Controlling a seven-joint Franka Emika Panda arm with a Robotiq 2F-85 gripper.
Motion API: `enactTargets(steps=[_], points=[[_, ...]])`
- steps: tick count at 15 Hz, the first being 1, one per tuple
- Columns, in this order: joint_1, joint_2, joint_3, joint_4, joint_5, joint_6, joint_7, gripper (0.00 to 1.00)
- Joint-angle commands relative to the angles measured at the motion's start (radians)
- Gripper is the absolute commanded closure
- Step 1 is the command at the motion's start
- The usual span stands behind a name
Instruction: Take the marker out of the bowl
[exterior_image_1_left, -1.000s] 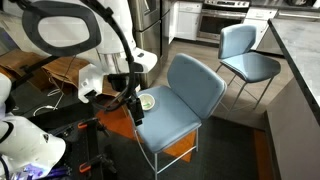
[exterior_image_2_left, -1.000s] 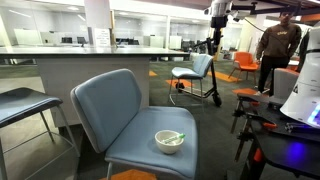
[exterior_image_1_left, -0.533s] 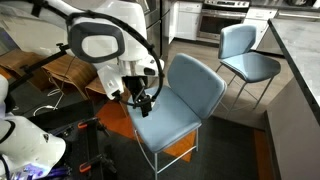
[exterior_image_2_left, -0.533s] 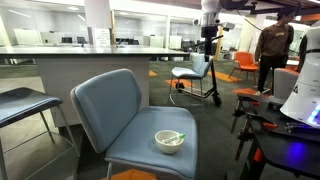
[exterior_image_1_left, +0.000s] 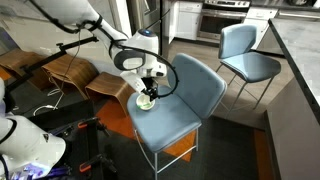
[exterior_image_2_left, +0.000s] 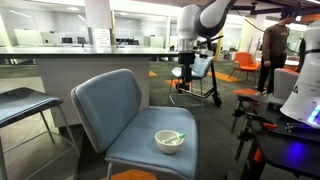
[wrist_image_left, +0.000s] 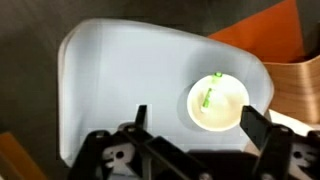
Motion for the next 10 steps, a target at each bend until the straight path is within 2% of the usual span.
enactTargets(steps=[1,10], points=[[-0.018,0.178,0.061,0.148,0.019,-0.006,-0.074,0.0],[-0.004,0.531,0.126,0.446,-0.04,-0.049,-0.063,0.0]])
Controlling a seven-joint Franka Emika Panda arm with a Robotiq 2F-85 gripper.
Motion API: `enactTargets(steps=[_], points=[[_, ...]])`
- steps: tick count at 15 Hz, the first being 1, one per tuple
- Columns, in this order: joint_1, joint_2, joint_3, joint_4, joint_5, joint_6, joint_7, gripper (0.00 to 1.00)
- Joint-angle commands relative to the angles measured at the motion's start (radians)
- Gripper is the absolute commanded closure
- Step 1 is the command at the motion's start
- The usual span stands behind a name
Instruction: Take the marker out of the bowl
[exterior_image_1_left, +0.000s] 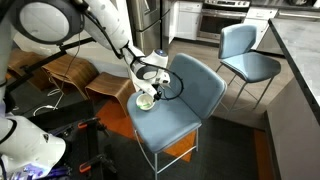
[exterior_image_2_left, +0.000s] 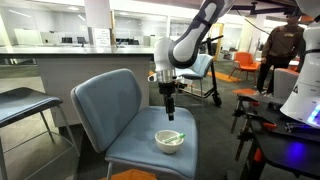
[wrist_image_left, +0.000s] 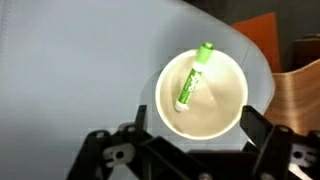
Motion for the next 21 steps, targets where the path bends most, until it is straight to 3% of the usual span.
enactTargets(steps=[1,11,21], points=[[0.006,0.098,0.018,0.107,-0.039,-0.051,-0.01,0.0],[0.062,0.278,0.016,0.286,-0.101,-0.135,0.021,0.21],[0.066,0.347,0.006,0.341,-0.118,-0.181,0.022,0.25]])
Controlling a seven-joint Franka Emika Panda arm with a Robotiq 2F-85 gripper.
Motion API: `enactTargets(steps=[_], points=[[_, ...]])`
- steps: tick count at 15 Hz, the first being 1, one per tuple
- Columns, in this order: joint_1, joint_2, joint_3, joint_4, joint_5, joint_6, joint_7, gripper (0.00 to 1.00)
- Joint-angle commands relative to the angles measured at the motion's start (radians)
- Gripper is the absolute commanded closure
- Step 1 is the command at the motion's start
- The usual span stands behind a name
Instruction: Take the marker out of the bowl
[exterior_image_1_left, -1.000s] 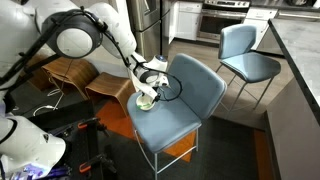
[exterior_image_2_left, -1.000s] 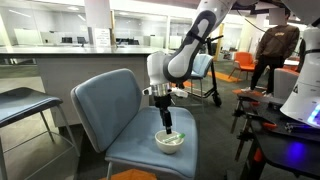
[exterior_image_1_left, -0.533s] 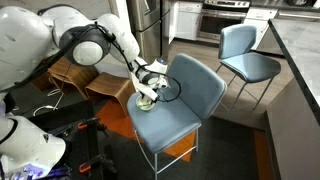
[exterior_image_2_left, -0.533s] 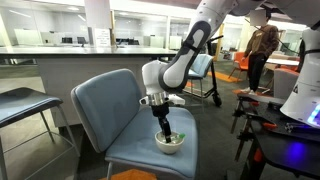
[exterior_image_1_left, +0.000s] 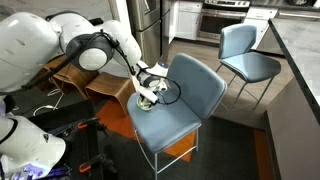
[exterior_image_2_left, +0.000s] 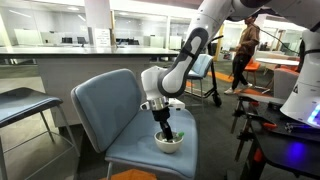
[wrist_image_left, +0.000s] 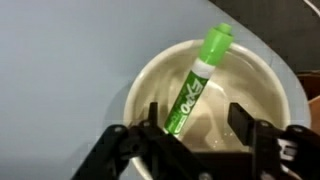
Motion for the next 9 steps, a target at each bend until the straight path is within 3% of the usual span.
enactTargets(steps=[1,2,9], points=[[0.011,0.021,-0.011,0.039,-0.023,-0.052,0.02,0.29],[0.012,0.023,-0.013,0.038,-0.026,-0.053,0.021,0.5],[0.019,0.002,-0.009,0.027,-0.038,-0.049,0.017,1.0]])
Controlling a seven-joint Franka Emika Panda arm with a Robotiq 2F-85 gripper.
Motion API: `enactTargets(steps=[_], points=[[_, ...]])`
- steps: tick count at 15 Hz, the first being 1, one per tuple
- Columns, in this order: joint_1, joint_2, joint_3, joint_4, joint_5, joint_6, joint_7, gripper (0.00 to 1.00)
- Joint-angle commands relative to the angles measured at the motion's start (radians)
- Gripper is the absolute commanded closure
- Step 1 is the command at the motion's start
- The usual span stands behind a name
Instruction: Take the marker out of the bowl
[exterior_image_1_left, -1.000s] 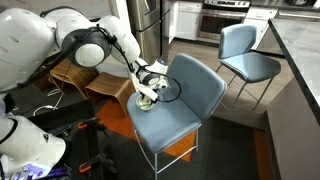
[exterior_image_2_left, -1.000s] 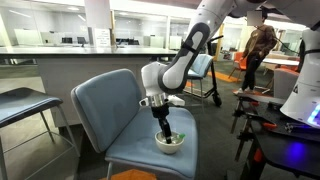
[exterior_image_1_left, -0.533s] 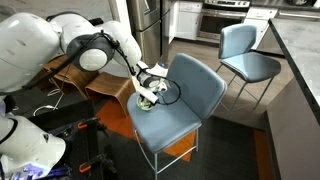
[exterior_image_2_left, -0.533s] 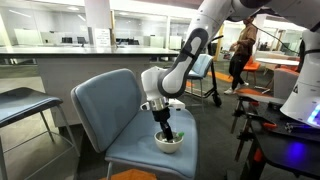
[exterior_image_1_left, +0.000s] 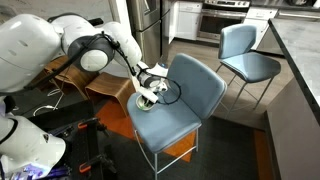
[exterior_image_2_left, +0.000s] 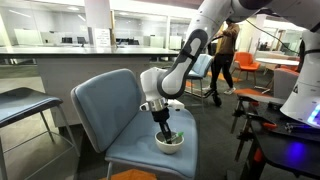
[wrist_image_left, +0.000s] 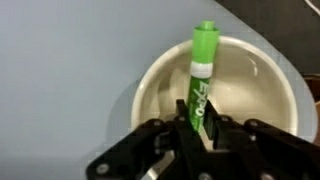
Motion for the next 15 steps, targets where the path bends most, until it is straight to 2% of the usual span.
enactTargets(steps=[1,4,10,12,15], points=[[0.011,-0.019,-0.004,0.005,-0.024,-0.044,0.016,0.97],[0.011,-0.054,-0.007,-0.016,-0.024,-0.052,0.022,0.95],[-0.019,-0.193,-0.026,-0.068,-0.023,-0.159,0.007,0.95],[-0.042,-0.214,-0.038,-0.078,-0.012,-0.124,0.006,0.95],[-0.075,-0.181,-0.054,-0.053,0.0,-0.074,0.011,0.95]])
